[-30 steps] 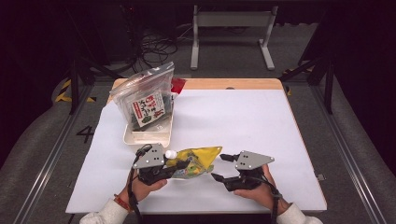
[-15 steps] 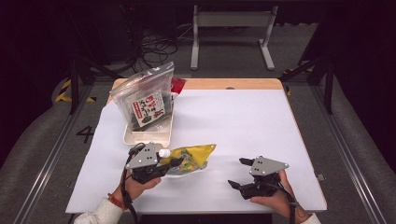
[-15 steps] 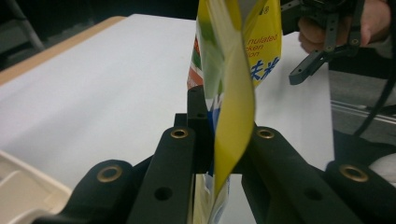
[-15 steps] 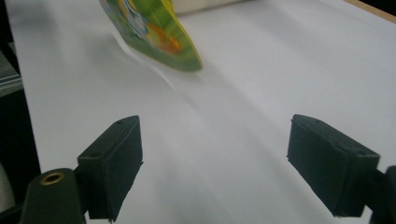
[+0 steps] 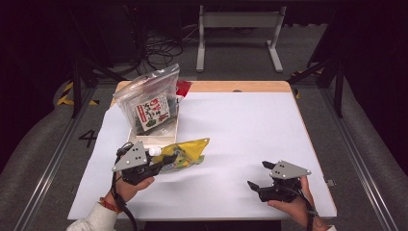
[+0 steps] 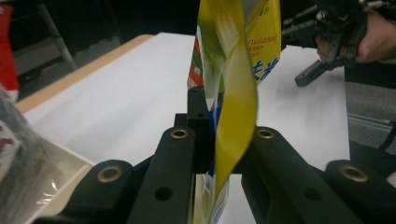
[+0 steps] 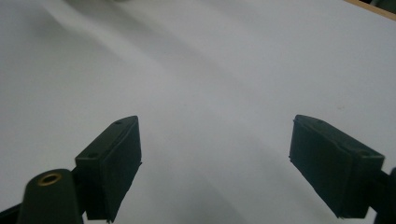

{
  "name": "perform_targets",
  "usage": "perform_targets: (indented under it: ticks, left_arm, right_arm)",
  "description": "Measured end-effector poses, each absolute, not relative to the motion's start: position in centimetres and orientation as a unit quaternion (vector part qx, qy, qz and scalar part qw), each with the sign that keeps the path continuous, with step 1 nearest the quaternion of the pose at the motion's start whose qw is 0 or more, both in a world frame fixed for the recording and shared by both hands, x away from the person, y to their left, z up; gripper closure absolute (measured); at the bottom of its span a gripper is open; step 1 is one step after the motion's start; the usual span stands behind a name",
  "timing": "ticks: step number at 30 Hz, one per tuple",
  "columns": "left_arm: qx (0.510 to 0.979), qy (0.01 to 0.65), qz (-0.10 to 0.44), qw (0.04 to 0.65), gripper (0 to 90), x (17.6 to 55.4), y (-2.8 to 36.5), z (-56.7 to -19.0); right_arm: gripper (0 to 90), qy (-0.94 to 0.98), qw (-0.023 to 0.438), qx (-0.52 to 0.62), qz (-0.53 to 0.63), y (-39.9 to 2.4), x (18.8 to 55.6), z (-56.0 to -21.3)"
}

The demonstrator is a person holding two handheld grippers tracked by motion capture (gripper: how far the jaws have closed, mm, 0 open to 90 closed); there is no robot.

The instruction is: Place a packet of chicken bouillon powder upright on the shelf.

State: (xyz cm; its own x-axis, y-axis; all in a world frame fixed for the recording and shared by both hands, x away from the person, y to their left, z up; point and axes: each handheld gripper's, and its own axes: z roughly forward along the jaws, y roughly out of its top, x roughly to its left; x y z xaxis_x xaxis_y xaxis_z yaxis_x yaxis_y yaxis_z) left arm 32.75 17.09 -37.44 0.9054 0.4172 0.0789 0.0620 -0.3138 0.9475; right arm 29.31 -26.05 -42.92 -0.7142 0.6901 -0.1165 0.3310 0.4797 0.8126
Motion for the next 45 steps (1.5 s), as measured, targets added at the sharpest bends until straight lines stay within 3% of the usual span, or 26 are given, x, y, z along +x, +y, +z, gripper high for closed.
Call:
perform_targets:
  ticks: [12,23,45]
  left_arm:
    - [0.78,0.168,0.207,0.566,85.2,33.5,21.1,-33.8]
    - [0.788,0.173,0.218,0.549,85.2,36.1,23.2,-33.1]
    - [0.827,0.185,0.15,0.51,85.1,40.4,24.2,-37.1]
  right_arm:
    - [16.1,0.835,0.213,0.316,0.397,-25.4,29.3,-43.5]
    - [15.4,0.842,0.209,0.311,0.388,-24.6,29.4,-44.1]
    - [16.0,0.85,0.212,0.306,0.373,-23.9,29.5,-44.4]
